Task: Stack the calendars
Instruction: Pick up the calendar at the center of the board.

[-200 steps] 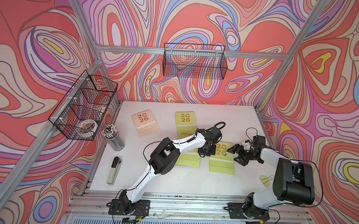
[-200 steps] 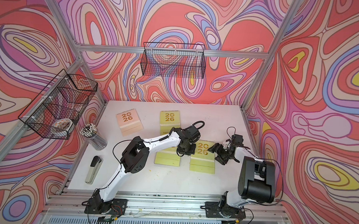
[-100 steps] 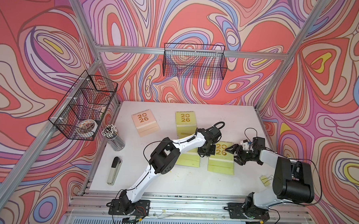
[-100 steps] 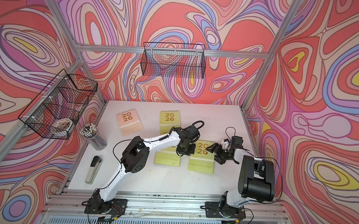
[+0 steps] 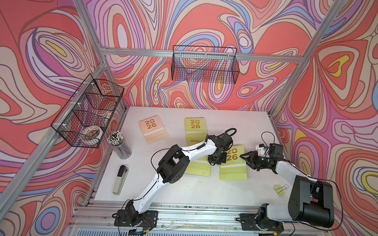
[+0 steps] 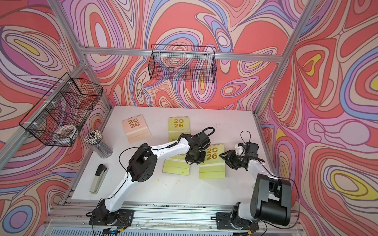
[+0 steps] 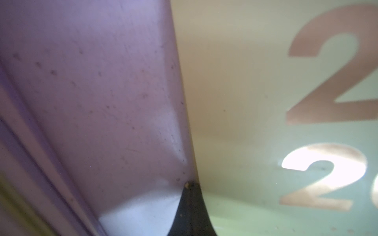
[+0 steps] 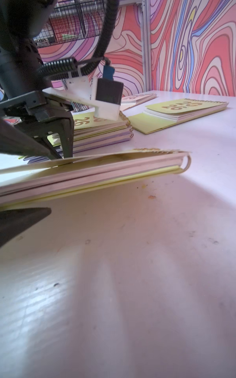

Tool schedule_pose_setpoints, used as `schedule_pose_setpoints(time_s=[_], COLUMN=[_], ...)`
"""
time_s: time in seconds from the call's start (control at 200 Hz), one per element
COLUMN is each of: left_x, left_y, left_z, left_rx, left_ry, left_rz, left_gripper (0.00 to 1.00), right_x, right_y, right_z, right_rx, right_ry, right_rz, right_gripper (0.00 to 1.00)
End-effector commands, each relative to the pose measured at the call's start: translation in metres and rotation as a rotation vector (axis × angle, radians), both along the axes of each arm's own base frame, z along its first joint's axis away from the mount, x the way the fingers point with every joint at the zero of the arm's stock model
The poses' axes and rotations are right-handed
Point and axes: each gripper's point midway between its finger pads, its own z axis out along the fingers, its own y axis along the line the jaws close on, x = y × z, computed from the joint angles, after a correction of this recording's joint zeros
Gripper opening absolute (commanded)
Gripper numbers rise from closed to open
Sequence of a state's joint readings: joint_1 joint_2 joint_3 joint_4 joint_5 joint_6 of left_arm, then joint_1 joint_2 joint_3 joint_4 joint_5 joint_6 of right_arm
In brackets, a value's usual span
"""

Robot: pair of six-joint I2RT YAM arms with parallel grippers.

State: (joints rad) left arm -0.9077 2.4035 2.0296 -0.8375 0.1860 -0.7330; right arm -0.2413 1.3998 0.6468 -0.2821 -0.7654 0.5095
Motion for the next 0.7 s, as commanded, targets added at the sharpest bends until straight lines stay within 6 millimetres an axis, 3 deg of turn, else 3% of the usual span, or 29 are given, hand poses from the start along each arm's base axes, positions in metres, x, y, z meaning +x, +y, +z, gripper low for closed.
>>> schedule_pose_setpoints(time_s=[0.0, 0.391, 0.691], left_x=[-0.005, 0.004, 0.015], left_y=[-0.007, -0.007, -0.001], left_z=[0.008, 0.040, 0.085], left_rx=[-0.025, -0.073, -0.119], left_ry=[0.010, -0.037, -0.118], left_rz=[-0.017, -0.008, 0.006], left_gripper=[0.00, 0.00, 0.00], right_x=[-0.001, 0.000, 0.005], right_y=[0.009, 0.008, -0.001], right_z=[0.009, 0.018, 0.040], right_rx=[0.041, 0.031, -0.042], right_ry=[-0.023, -0.035, -0.075], right_rz=[0.025, 0.024, 0.000], right_gripper=[0.32, 0.00, 0.00])
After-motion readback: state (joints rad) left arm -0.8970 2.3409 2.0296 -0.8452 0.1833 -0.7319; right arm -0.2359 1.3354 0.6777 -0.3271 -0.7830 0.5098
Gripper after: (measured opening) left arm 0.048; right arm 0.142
